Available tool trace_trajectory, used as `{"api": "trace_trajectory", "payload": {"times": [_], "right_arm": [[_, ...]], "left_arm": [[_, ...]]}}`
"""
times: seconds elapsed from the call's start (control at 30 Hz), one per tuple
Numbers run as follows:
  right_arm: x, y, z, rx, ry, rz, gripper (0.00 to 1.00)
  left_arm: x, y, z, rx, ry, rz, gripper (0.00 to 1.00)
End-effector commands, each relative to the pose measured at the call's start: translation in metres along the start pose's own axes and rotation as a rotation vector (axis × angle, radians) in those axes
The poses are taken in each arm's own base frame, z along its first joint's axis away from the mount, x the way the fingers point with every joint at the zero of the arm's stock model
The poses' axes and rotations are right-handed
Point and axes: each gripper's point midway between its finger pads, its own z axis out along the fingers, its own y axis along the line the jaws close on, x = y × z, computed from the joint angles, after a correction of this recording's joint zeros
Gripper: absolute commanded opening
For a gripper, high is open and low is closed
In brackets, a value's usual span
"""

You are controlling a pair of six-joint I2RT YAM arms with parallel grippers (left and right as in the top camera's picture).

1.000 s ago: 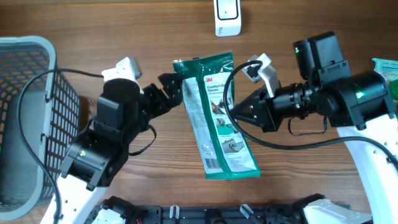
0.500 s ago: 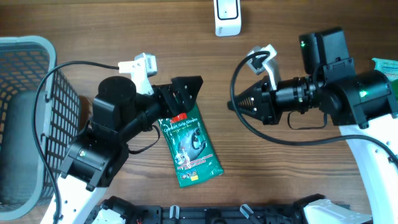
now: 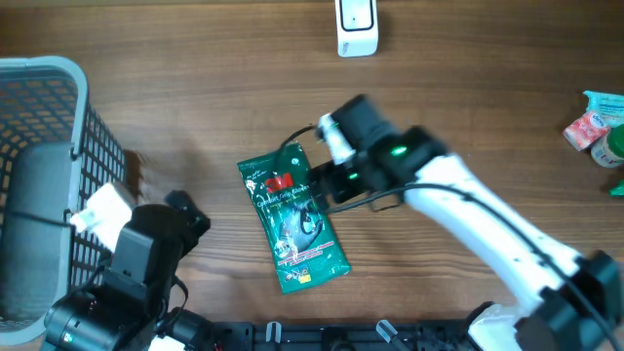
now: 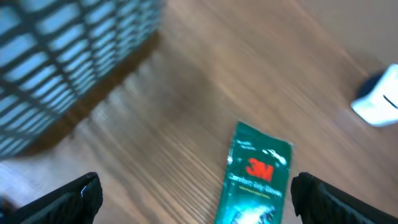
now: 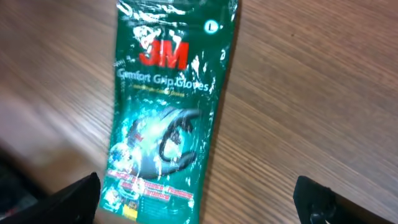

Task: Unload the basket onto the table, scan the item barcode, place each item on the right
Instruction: 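Open right gripper and regrasp gloves pack lower down, then carry gloves pack with right gripper up to the white scanner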

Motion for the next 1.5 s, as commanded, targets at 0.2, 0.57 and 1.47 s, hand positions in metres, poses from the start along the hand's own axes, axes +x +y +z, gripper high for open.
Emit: {"api": "trace_trajectory", "payload": {"times": [0.2,0.57,1.47], "right_arm": [[0.059,0.059,0.098,0.224,0.156,-0.118,1.00],[0.084,0.111,0.124,0.119,0.255,-0.238,0.99],[0.001,0.030,-0.130,-0.894,-0.029,-0.312,0.05]], "left_arm": [[-0.002,0.032,-0.002,-0.134,-0.054,-0.231,1.00],[0.005,0.048,-0.005,-0.198,-0.042,-0.302,1.00],[-0.005,0.009,-0.003,-0.031,-0.029,-0.410,1.00]]}}
